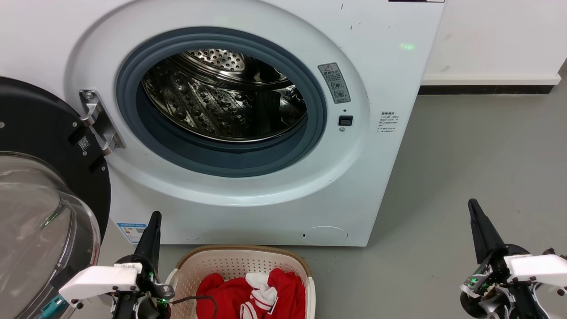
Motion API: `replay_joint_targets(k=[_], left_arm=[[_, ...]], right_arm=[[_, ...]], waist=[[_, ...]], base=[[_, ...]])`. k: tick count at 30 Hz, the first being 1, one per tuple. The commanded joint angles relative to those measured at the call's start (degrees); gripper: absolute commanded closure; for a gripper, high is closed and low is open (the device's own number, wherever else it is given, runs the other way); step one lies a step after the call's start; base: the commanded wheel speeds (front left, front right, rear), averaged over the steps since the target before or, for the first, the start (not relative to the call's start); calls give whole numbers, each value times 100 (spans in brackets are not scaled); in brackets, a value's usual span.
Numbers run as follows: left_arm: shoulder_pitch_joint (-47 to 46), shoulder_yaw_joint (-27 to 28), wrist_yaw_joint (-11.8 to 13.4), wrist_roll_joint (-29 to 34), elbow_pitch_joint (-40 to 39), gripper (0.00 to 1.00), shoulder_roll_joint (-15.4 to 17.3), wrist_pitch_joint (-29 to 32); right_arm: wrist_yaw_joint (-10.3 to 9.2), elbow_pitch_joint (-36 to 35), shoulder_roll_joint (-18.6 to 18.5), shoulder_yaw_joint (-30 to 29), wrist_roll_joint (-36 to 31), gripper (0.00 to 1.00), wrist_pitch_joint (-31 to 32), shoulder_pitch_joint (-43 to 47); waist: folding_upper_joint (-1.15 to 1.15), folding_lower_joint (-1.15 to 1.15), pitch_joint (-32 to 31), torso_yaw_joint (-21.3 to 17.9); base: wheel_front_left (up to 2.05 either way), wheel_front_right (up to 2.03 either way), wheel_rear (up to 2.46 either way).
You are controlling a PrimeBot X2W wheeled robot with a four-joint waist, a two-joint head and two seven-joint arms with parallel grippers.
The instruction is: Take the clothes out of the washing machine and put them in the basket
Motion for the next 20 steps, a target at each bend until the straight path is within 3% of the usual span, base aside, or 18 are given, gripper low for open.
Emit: replay_joint_targets(k=[1, 20], left_arm=[[-75, 37, -42, -167, 21, 100, -18, 52], [-84, 39, -54, -234, 23, 100, -19, 76]], right_arm=[[-2, 30, -16, -13, 178, 100, 55, -78], [-2, 34, -6, -24, 233, 100, 84, -84]], waist=[[0, 0, -4, 1], [0, 0, -8, 2]], base=[[0, 0, 0], [0, 0, 0]])
